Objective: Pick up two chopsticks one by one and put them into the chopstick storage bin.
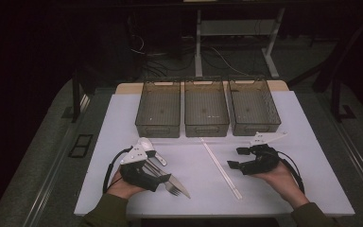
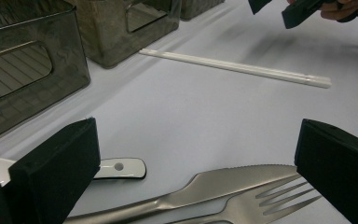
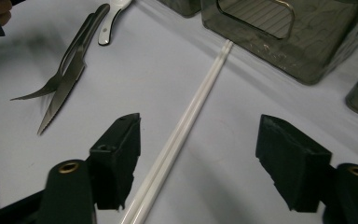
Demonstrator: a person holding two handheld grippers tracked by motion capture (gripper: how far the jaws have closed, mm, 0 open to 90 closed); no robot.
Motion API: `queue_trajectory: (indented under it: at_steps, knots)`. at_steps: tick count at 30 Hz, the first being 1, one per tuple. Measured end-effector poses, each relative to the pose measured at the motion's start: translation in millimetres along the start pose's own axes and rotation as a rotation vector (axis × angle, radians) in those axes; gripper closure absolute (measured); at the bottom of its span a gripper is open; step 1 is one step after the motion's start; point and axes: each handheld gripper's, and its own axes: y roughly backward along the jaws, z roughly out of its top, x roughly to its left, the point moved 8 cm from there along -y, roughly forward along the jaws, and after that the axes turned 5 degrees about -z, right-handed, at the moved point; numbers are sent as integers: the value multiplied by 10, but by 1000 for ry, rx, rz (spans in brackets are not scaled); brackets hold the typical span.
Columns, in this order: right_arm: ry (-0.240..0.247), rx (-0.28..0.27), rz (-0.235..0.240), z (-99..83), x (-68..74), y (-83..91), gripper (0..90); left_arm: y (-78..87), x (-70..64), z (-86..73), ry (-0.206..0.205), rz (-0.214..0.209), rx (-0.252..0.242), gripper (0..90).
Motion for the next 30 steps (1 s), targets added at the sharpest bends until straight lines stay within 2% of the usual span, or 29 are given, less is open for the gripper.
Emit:
queue_trajectory:
  at_steps: [7, 11, 15, 24, 30]
  knots:
    - [5, 19, 13, 64, 40, -133, 446, 10, 8, -1, -4, 2, -3, 0]
    - [12, 48, 25, 89, 94, -281, 553, 10, 12, -4, -5, 3, -1, 0]
    - [12, 59, 32, 118, 114, -385, 621, 9, 8, -3, -1, 2, -3, 0]
    - [28, 110, 16, 82, 111, -520, 704, 14, 17, -8, 6, 3, -6, 0]
    - [32, 128, 7, 52, 124, -485, 743, 27, 19, -8, 2, 6, -4, 0]
